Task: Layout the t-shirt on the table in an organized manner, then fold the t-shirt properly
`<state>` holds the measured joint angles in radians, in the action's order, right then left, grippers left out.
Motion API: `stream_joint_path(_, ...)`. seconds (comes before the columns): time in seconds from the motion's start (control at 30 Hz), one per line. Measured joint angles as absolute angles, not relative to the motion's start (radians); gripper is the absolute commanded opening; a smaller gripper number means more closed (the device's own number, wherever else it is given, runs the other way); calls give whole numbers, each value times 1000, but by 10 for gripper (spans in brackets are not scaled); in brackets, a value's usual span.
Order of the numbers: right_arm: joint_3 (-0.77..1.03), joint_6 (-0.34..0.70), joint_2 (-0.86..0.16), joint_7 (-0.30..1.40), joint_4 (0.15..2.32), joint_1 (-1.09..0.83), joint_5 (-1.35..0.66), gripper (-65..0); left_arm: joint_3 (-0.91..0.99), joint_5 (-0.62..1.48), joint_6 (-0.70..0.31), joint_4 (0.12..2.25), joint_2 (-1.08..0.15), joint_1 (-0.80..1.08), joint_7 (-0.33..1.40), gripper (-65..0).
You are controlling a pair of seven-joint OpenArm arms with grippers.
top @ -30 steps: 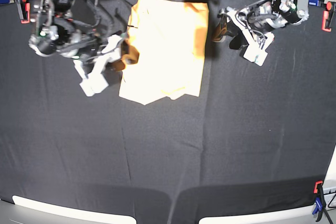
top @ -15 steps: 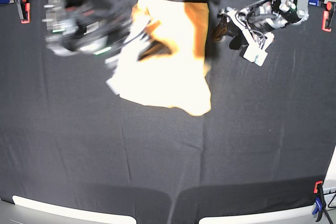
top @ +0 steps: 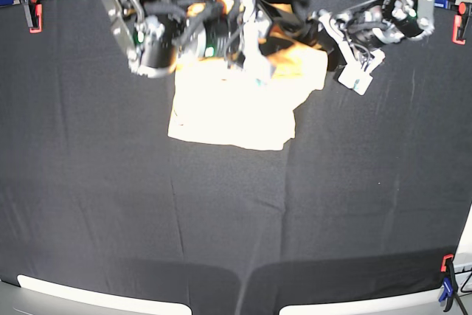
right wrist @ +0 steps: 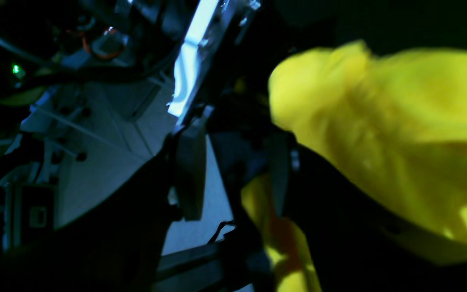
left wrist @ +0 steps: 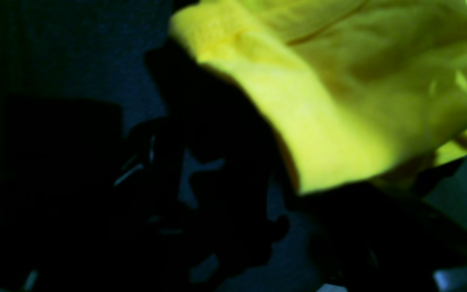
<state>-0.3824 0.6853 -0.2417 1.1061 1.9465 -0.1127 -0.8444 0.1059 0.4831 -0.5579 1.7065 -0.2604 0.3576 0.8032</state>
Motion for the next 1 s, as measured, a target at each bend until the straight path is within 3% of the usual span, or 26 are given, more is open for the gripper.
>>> stream_joint_path(0.2,-114,669,-238,1086,1947,-54,-725,-498,305,699,-565,1786,-269,385,880,-455)
stream_joint_path(0.33,36,662,-250,1027,1944,-22,-595,-647,304,858,-634,1871,-258,439,956,-579)
stream_joint_path(0.4,50,662,-268,1002,1907,-5,-584,-650,289,876,-640,1896,-248,478,980,-650)
stream_joint_path(0.77,-23,664,-286,983,1522,193,-549,-650,32,867,-638,1905,-232,606,1055,-650)
stream_joint_path(0.87,-86,673,-286,990,1457,233,-524,-650,-43,780,-636,1905,-230,609,1021,-650)
stream_joint_path(1.0,-170,674,-285,995,1431,244,-466,-650,-71,603,-530,1905,-230,603,890,-650)
